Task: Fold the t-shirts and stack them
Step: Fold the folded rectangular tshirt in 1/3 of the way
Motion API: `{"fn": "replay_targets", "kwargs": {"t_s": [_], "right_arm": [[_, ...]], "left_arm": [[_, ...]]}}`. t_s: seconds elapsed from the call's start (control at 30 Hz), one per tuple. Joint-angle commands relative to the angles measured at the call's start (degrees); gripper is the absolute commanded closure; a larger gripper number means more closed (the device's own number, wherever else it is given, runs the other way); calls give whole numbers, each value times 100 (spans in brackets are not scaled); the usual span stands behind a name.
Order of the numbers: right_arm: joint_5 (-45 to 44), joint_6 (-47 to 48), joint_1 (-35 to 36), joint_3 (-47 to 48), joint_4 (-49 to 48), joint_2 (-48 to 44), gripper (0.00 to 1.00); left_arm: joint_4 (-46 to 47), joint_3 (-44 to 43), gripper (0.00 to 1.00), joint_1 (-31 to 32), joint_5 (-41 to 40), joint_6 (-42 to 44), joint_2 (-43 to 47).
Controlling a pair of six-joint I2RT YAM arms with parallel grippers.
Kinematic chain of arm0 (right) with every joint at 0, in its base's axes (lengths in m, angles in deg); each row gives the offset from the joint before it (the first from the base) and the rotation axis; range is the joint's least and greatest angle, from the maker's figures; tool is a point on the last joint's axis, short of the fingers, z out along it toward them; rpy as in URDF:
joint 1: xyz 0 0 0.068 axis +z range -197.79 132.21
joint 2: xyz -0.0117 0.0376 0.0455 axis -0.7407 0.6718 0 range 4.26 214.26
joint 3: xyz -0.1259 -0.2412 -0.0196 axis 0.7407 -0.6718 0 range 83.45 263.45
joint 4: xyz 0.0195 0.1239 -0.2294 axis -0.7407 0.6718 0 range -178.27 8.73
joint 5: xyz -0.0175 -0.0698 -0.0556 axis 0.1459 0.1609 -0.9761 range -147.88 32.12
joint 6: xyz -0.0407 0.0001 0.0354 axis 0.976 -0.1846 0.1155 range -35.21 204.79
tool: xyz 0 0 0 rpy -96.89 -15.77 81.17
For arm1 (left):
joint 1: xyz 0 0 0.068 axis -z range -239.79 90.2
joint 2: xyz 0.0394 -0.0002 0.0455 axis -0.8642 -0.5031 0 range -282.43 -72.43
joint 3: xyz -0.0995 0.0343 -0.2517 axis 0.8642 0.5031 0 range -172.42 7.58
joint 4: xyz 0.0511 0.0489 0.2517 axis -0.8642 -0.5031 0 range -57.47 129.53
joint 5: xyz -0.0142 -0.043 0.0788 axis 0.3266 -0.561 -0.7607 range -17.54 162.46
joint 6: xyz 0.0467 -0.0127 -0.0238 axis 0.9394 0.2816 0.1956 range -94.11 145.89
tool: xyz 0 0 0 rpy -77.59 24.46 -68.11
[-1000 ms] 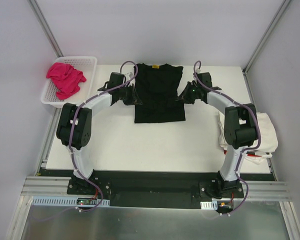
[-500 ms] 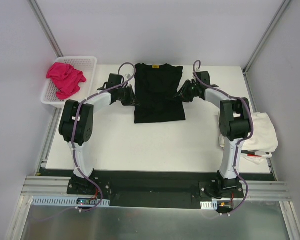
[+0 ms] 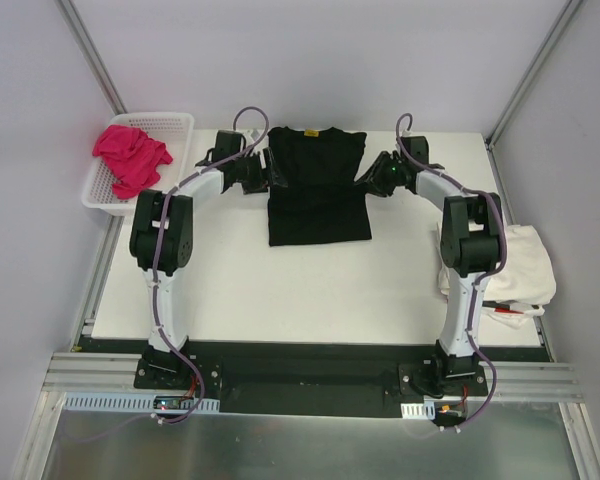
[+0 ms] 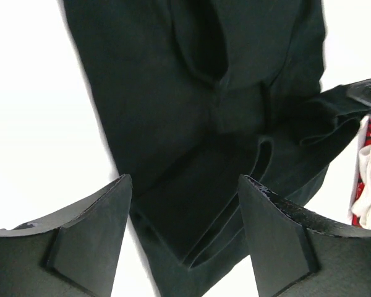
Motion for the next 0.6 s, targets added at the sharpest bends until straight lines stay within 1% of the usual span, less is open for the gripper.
{"fn": "replay_targets", "kwargs": {"t_s": [0.0,0.1,0.2,0.3,0.33,0.4,0.43,0.47,0.5,0.53,0.57], "right_arm": [[-314,231,-231,566,-40,230,62],[-385,320,-363,961,83,458,61],[-402,329,-486,1366,224,582,61],[-456,381,-652,1446,295,408,61],[-377,408,-688,1359,286,102,64],[-253,443,-697,675,199,-434,70],[-236,391,-671,246,50,-1090,79],[-227,373,-601,-498,-134,-1410,83],[-210,338,-548,-932,-449,-1717,88],[-262,294,-487,-1293,-600,-2042,95],[-314,198,-304,-1627,-820,-2550,97]], "left_arm": [[215,-787,29,-159,202,266,-166],[215,-1156,22,-264,282,337,-236],[215,-1587,20,-431,484,469,-368],[198,-1737,20,-651,931,206,-307],[189,-1650,20,-695,1063,127,-176],[215,-984,20,-660,1100,170,499],[311,-651,20,-582,1091,222,1120],[643,101,19,-529,1091,214,1465],[837,509,20,-467,1073,196,1782],[987,878,20,-406,1099,153,2342],[1128,1500,20,-266,1091,152,2574]]}}
